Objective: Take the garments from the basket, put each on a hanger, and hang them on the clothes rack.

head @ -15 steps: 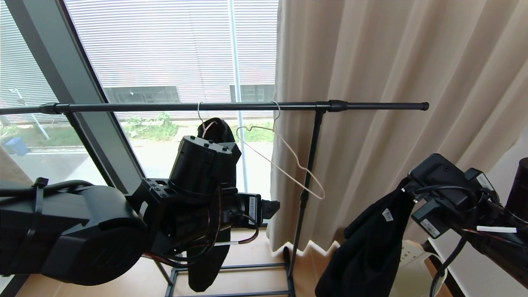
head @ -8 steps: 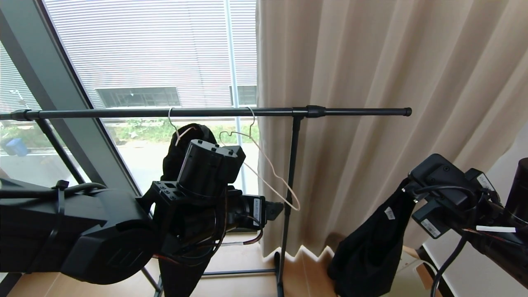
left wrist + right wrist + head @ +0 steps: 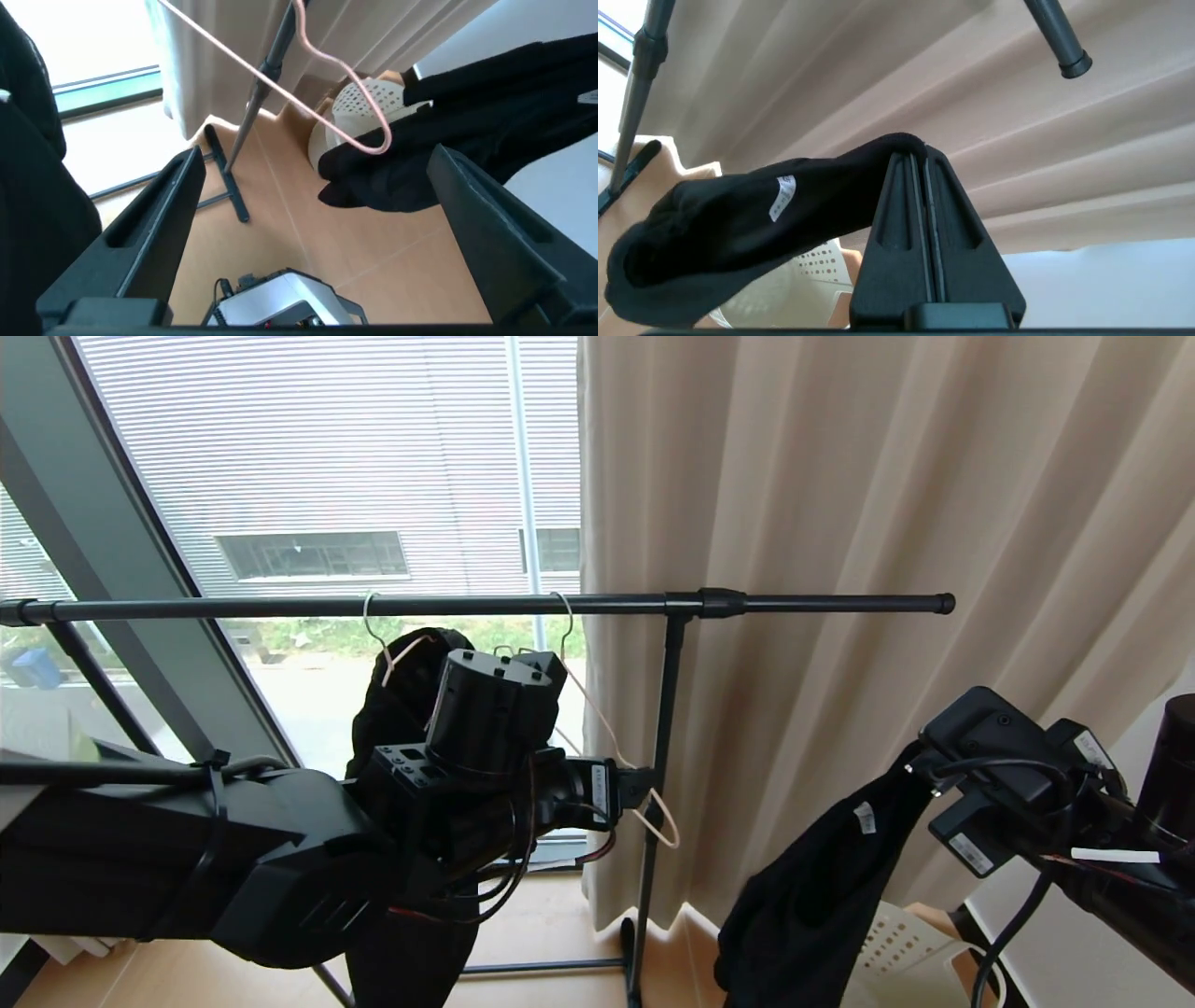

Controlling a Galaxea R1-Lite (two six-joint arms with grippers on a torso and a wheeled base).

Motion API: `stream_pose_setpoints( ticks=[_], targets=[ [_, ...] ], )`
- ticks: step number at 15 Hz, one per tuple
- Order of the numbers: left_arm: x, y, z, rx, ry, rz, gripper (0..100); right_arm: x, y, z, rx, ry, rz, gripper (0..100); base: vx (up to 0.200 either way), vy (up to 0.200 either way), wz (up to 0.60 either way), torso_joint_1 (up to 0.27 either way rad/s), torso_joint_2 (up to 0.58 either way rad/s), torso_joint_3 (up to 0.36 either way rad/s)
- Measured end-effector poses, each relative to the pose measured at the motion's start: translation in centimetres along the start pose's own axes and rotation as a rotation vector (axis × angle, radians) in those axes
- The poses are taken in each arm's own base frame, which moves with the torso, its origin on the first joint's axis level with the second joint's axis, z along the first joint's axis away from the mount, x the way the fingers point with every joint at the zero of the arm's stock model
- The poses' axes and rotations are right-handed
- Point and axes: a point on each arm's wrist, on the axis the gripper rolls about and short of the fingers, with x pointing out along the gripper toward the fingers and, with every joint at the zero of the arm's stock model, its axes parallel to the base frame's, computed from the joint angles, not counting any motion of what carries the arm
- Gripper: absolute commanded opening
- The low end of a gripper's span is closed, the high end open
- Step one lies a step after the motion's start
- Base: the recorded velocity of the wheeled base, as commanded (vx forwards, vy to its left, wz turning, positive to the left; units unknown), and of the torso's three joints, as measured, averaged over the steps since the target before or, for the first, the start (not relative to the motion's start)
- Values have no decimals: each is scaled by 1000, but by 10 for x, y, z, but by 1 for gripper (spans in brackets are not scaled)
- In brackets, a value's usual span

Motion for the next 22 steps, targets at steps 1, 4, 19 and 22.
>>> stream_pose_setpoints(
  ticks=[1,4,19,22],
  targets=[
    [4,0,0,-3,-15,-1,100,0,0,0,0,-1,1,0,0,0,0,0,0,0],
    [17,1,-5,-5,-22,13,100,0,0,0,-1,1,2,0,0,0,0,0,0,0],
    [58,8,-24,74,8,165,100,2,6,-4,-16,8,30,0,0,0,0,0,0,0],
    [58,16,-31,101,28,210,100,2,7,-4,-18,7,36,0,0,0,0,0,0,0]
  ],
)
